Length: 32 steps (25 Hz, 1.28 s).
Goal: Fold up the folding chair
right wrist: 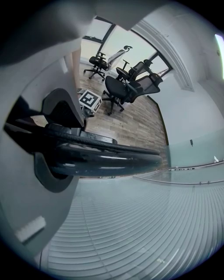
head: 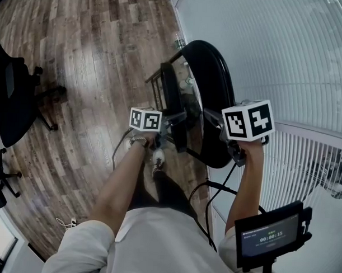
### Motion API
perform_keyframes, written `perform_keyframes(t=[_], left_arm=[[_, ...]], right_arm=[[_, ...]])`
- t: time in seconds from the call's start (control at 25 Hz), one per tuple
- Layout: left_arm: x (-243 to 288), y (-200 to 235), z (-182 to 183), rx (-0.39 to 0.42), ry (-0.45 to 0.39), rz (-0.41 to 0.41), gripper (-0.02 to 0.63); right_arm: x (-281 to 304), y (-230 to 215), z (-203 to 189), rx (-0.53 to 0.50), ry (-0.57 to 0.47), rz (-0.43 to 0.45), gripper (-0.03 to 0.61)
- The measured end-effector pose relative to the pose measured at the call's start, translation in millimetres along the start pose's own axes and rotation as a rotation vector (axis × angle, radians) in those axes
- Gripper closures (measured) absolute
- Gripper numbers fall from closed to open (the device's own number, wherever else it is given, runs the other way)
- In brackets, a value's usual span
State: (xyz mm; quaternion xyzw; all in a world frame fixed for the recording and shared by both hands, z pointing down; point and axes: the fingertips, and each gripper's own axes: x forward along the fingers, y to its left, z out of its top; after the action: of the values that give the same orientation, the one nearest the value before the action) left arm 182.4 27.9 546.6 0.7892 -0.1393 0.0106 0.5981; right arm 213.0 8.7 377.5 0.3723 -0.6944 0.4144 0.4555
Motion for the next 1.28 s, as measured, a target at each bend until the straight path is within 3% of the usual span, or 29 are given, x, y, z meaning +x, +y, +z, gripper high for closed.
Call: perform_keyframes(t=[1.28], left_arm=[[18,3,2,-0.026,0.059,0.045,0.436]], right_arm=[[0,3,2,-0.024,0.007,-0.019,0.411]])
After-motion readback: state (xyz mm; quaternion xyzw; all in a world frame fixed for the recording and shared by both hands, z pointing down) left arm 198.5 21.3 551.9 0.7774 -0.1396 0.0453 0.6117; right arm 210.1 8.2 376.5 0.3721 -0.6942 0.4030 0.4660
